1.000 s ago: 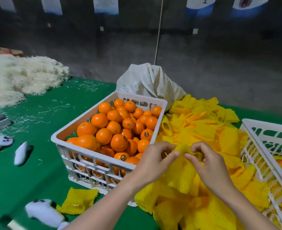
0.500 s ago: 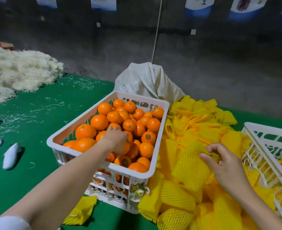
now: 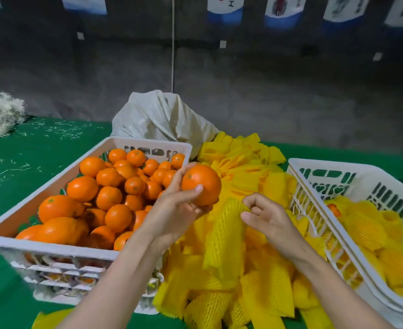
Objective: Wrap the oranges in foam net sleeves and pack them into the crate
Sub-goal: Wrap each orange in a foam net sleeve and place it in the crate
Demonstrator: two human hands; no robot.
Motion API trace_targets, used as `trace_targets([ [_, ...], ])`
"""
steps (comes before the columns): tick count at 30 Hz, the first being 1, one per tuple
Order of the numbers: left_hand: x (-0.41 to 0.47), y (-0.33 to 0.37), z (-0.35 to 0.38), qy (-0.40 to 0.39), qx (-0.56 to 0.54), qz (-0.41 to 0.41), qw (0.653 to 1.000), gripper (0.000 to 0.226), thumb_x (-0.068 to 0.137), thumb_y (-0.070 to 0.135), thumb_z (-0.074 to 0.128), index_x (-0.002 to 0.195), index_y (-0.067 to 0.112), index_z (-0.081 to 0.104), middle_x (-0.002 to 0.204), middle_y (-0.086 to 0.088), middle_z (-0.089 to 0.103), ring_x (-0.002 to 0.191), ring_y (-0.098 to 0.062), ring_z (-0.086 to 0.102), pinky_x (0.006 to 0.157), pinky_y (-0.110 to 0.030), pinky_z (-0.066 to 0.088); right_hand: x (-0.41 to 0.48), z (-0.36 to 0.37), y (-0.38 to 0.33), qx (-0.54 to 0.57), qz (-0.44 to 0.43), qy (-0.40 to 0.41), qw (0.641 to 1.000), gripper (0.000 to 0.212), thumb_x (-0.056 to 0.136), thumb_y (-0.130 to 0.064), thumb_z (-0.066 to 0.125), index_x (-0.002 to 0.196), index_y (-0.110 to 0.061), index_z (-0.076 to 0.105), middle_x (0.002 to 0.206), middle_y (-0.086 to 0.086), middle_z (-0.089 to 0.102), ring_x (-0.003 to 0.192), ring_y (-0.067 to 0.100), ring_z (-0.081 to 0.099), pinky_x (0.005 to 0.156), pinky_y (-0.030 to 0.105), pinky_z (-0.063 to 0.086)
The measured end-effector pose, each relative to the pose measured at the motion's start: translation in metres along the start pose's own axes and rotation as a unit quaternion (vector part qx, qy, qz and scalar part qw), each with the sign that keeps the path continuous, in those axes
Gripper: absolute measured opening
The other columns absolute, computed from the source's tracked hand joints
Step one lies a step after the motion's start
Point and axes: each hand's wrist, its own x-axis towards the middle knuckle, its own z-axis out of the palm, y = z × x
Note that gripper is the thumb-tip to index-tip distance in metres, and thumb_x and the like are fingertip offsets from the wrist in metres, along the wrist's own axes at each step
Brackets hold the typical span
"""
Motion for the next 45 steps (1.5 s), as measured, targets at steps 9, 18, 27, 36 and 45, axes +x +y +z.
trace_targets([
  [9, 0.023, -0.06, 0.06, 0.161, 0.049, -0.081, 0.983, 0.038, 0.094, 0.014, 0.05, 0.132, 0.014, 0.046, 0.106, -0.011, 0.066, 0.065, -0.007, 0.065, 0.047, -0.011, 0.047, -0.019, -0.017, 0.006, 0.195, 0.084, -0.011, 0.977, 0.008, 0.068, -0.009, 0.05, 0.075, -0.007, 0.047, 0.063, 0.001, 0.05, 0.06, 0.011, 0.046, 0.06, 0.025, 0.035],
  [18, 0.013, -0.088, 0.073, 0.136, 0.073, -0.061, 0.986, 0.032, 0.098, 0.017, 0.046, 0.127, 0.025, 0.057, 0.092, 0.003, 0.075, 0.068, -0.009, 0.068, 0.053, -0.015, 0.051, -0.026, -0.011, 0.025, 0.148, 0.125, 0.001, 0.981, 0.034, 0.086, 0.015, 0.04, 0.086, -0.011, 0.063, 0.062, -0.004, 0.063, 0.054, 0.007, 0.052, 0.055, 0.023, 0.041],
  [27, 0.002, -0.1, 0.076, 0.183, 0.019, -0.052, 0.981, 0.061, 0.074, 0.05, 0.058, 0.129, 0.023, 0.05, 0.115, -0.008, 0.066, 0.099, -0.022, 0.068, 0.087, -0.039, 0.054, -0.023, 0.005, 0.044, -0.029, 0.064, 0.212, 0.975, 0.028, 0.091, -0.005, 0.047, 0.078, -0.029, 0.053, 0.053, -0.008, 0.053, 0.046, 0.003, 0.041, 0.047, 0.026, 0.034],
  [36, -0.003, -0.1, 0.061, 0.08, 0.037, 0.031, 0.996, 0.078, 0.065, 0.012, 0.073, 0.134, 0.034, 0.045, 0.114, -0.005, 0.066, 0.103, -0.026, 0.066, 0.084, -0.036, 0.056, -0.021, 0.001, 0.037, 0.095, 0.084, 0.212, 0.969, 0.022, 0.088, 0.009, 0.052, 0.083, -0.013, 0.053, 0.07, 0.017, 0.055, 0.068, 0.023, 0.049, 0.06, 0.04, 0.043],
  [45, 0.0, -0.093, 0.048, 0.029, 0.11, 0.042, 0.993, 0.072, 0.067, 0.021, 0.075, 0.131, 0.039, 0.048, 0.125, 0.001, 0.058, 0.105, -0.015, 0.065, 0.078, -0.025, 0.054, -0.016, -0.013, 0.027, 0.095, 0.038, 0.174, 0.979, 0.008, 0.082, -0.017, 0.066, 0.077, -0.012, 0.067, 0.075, -0.002, 0.067, 0.078, 0.012, 0.059, 0.075, 0.033, 0.046],
])
